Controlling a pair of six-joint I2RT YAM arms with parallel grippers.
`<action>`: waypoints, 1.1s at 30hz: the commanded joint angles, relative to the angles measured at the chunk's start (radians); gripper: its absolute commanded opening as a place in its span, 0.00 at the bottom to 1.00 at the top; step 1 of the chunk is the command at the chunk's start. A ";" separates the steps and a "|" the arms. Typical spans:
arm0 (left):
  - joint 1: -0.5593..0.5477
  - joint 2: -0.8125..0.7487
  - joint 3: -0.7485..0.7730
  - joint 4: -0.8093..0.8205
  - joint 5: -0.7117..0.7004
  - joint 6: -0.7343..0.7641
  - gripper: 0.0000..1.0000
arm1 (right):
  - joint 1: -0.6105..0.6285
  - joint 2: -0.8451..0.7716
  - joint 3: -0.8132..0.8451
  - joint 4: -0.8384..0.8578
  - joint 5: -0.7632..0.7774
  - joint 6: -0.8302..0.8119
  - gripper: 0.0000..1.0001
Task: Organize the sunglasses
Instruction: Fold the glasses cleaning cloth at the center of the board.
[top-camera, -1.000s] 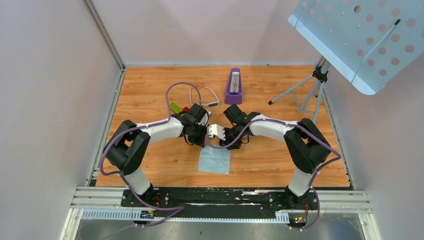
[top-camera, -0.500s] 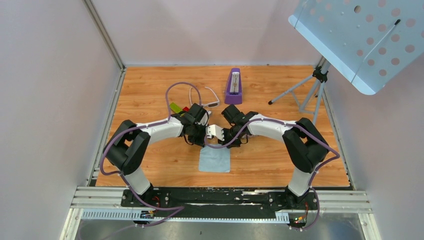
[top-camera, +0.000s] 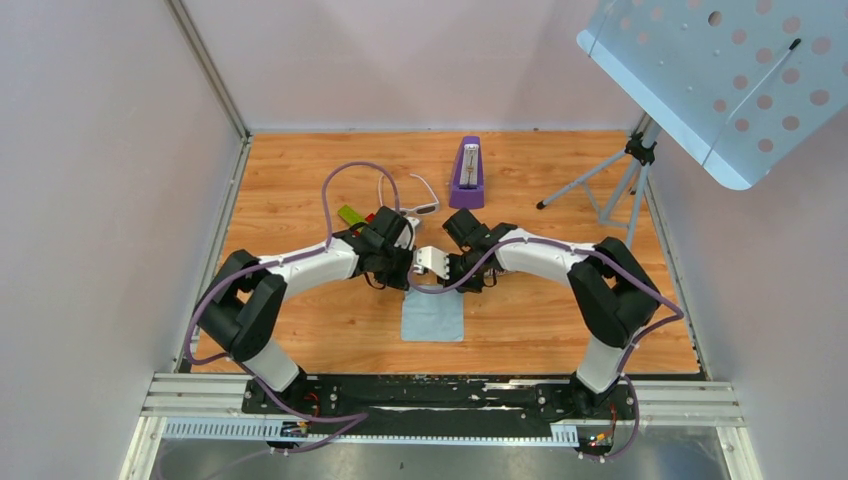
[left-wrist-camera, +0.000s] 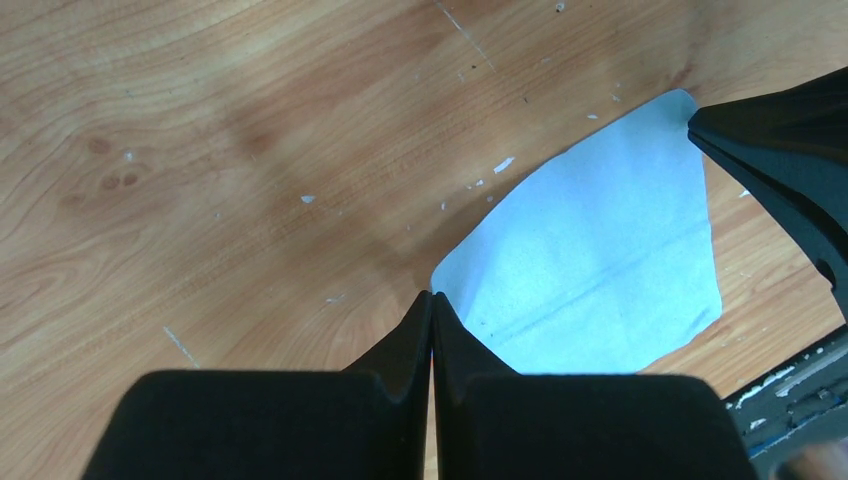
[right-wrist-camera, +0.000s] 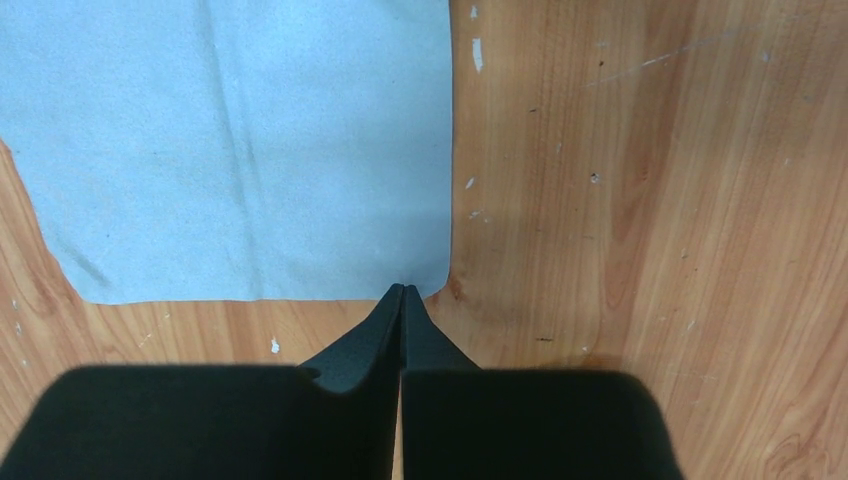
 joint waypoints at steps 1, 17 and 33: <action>0.004 -0.061 -0.030 0.027 0.017 -0.008 0.00 | 0.037 -0.050 -0.011 0.001 0.064 0.067 0.00; 0.004 -0.048 -0.038 0.033 0.035 -0.014 0.00 | 0.069 -0.057 -0.073 0.052 0.127 0.026 0.34; 0.004 -0.019 -0.033 0.031 0.031 -0.004 0.00 | 0.050 0.005 -0.012 0.043 0.105 0.019 0.35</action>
